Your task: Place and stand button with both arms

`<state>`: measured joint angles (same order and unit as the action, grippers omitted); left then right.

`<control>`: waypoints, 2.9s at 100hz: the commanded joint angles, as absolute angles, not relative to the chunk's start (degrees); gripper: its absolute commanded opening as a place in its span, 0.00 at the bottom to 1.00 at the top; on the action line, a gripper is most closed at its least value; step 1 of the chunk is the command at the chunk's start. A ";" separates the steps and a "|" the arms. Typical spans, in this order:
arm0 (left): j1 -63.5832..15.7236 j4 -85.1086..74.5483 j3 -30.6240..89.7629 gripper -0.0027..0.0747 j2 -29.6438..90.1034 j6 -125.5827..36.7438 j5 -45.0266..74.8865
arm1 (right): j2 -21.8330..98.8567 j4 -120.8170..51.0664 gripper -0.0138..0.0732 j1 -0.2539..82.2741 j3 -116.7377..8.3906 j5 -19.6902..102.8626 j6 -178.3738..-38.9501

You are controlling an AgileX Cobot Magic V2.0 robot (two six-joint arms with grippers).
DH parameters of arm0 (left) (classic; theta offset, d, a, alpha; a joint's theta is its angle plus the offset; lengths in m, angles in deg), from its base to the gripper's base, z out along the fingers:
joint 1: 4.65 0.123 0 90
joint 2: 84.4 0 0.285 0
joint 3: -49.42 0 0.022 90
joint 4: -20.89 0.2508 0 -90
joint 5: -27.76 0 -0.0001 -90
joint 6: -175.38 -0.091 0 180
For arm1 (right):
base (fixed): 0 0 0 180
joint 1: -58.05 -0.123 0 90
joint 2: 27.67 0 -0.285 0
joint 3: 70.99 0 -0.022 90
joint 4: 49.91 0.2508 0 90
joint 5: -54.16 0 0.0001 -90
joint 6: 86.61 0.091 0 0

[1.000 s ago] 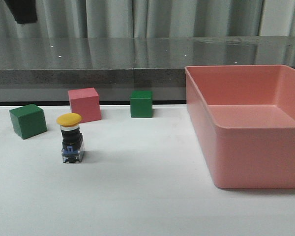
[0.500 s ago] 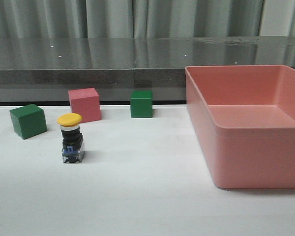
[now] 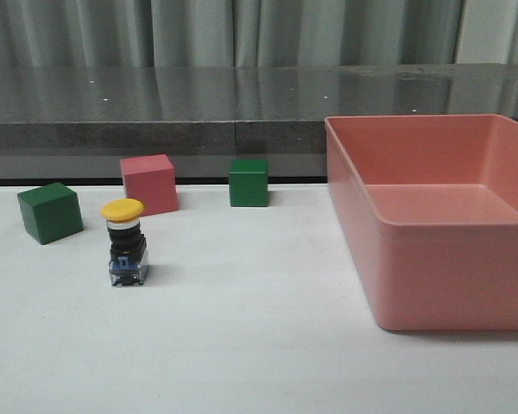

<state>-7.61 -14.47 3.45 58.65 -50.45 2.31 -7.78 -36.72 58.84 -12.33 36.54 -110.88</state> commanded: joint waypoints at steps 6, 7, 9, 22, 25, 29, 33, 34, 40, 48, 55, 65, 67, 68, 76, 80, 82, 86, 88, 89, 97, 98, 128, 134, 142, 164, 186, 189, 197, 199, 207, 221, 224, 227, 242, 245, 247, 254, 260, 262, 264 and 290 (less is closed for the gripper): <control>-7.55 -19.55 1.48 0.01 63.63 -50.36 6.54 | -7.45 -36.18 0.09 59.27 -13.91 41.46 -110.96; -7.55 -19.70 1.36 0.01 64.03 -50.36 6.54 | -7.45 -36.18 0.09 59.27 -13.91 41.46 -110.96; -7.55 -19.97 1.02 0.01 64.56 -50.36 6.44 | -7.45 -36.18 0.09 59.27 -13.91 41.46 -110.96; -7.55 -20.08 -0.69 0.01 65.68 -50.36 6.42 | -7.45 -36.18 0.09 59.27 -13.91 41.46 -110.96; -7.55 -20.08 -0.95 0.01 65.68 -50.36 6.42 | -7.45 -36.18 0.09 59.27 -13.91 41.46 -110.96; -7.55 -20.08 -1.34 0.01 65.68 -50.36 6.42 | -7.45 -36.18 0.09 59.27 -13.91 41.46 -110.96; -7.55 -20.08 -1.58 0.01 65.68 -50.36 6.67 | -7.45 -36.18 0.09 59.27 -13.91 41.46 -110.96; -7.55 -20.08 -1.58 0.01 65.68 -50.36 6.81 | -7.45 -36.18 0.09 59.27 -13.91 41.46 -110.96; -7.55 -20.08 -1.58 0.01 65.68 -50.36 6.94 | -7.45 -36.18 0.09 59.27 -13.91 41.46 -110.96; -7.55 -20.08 -1.58 0.01 65.68 -50.36 6.94 | -7.45 -36.18 0.09 59.27 -13.91 41.46 -110.96; -7.55 -20.08 -1.58 0.01 65.68 -50.36 6.94 | -7.45 -36.18 0.09 59.27 -13.91 41.46 -110.96; -7.55 -20.08 -1.58 0.01 65.68 -50.36 6.94 | -7.45 -36.18 0.09 59.27 -13.91 41.46 -110.96; -7.55 -20.08 -1.58 0.01 65.68 -50.36 7.04 | -7.45 -36.18 0.09 59.27 -13.91 41.46 -110.96; -7.55 -20.08 -1.58 0.01 65.68 -50.36 7.17 | -7.45 -36.18 0.09 59.27 -13.91 41.46 -110.96; -7.78 -19.92 -1.80 0.01 65.68 -50.36 8.56 | -7.45 -36.18 0.09 59.27 -13.91 41.46 -110.96; -7.78 -19.92 -2.35 0.01 65.68 -50.36 9.62 | -7.45 -36.18 0.09 59.27 -13.91 41.46 -110.96; -7.78 -19.82 -2.64 0.01 65.68 -50.36 10.36 | -7.45 -36.18 0.09 59.27 -13.91 41.46 -110.96; -7.78 -18.12 -3.10 0.01 65.68 -49.78 11.93 | -7.45 -36.18 0.09 59.27 -13.91 41.46 -110.96; -8.02 -16.38 -3.23 0.01 65.68 -49.17 12.53 | -7.45 -36.18 0.09 59.27 -13.91 41.46 -110.96; -8.04 -15.65 -3.34 0.01 65.68 -48.11 12.68 | -7.45 -36.18 0.09 59.27 -13.91 41.46 -110.96; -8.42 -2.59 -4.01 0.01 66.35 -35.89 13.45 | -7.45 -36.18 0.09 59.27 -13.91 41.46 -110.96; -8.54 -1.30 -4.21 0.01 66.47 -32.97 13.45 | -7.45 -36.18 0.09 59.27 -13.91 41.46 -110.96; -8.41 21.88 -13.99 0.01 76.08 -8.31 24.18 | -7.45 -36.18 0.09 59.27 -13.91 41.46 -110.96; -8.41 22.36 -16.64 0.01 78.62 -8.28 24.81 | -7.45 -36.18 0.09 59.27 -13.91 41.46 -110.96; -8.41 23.46 -19.63 0.01 82.39 -7.80 24.81 | -7.45 -36.18 0.09 59.27 -13.91 41.46 -110.96; -8.41 24.22 -26.41 0.01 90.07 -5.73 25.42 | -7.45 -36.18 0.09 59.27 -13.91 41.46 -110.96; -6.51 25.29 -29.53 0.01 89.97 -2.22 29.22 | -7.45 -36.18 0.09 59.27 -13.91 41.46 -110.96; -6.29 25.29 -29.53 0.01 89.97 -2.22 29.24 | -7.45 -36.18 0.09 59.27 -13.91 41.46 -110.96; -6.19 25.29 -29.53 0.01 89.97 -2.22 29.66 | -7.45 -36.18 0.09 59.27 -13.91 41.46 -110.96; -6.19 25.29 -29.53 0.01 89.97 -2.22 29.66 | -7.45 -36.18 0.09 59.27 -13.91 41.46 -110.96; -6.19 25.29 -29.53 0.01 89.97 -2.22 29.66 | -7.45 -36.18 0.09 59.27 -13.91 41.46 -110.96; -6.19 25.29 -29.53 0.01 89.97 -2.22 29.66 | -7.45 -36.18 0.09 59.27 -13.91 41.46 -110.96; -6.19 25.29 -29.53 0.01 89.97 -2.22 29.66 | -7.45 -36.18 0.09 59.27 -13.91 41.46 -110.96; -6.19 25.29 -29.53 0.01 89.97 -2.22 29.66 | -7.45 -36.18 0.09 59.27 -13.91 41.46 -110.96; -6.19 25.29 -29.53 0.01 89.97 -2.22 29.66 | -7.45 -36.18 0.09 59.27 -13.91 41.46 -110.96; -6.19 25.29 -29.53 0.01 89.97 -2.22 29.66 | -7.45 -36.18 0.09 59.27 -13.91 41.46 -110.96; -6.19 25.29 -29.53 0.01 89.97 -2.22 29.66 | -7.45 -36.18 0.09 59.27 -13.91 41.46 -110.96; -6.19 25.29 -29.53 0.01 89.97 -2.22 29.66 | -7.45 -36.18 0.09 59.27 -13.91 41.46 -110.96; -6.19 25.29 -29.53 0.01 89.97 -2.22 29.66 | -7.45 -36.18 0.09 59.27 -13.91 41.46 -110.96; -6.19 25.29 -29.53 0.01 89.97 -2.22 29.66 | -7.45 -36.18 0.09 59.27 -13.91 41.46 -110.96; -6.19 25.29 -29.53 0.01 89.97 -2.22 29.66 | -7.45 -36.18 0.09 59.27 -13.91 41.46 -110.96; -6.19 25.29 -29.53 0.01 89.97 -2.22 29.66 | -7.45 -36.18 0.09 59.27 -13.91 41.46 -110.96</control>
<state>-6.37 25.34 -27.82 88.15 -2.87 24.84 -7.78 -36.72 58.84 -12.33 36.69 -110.88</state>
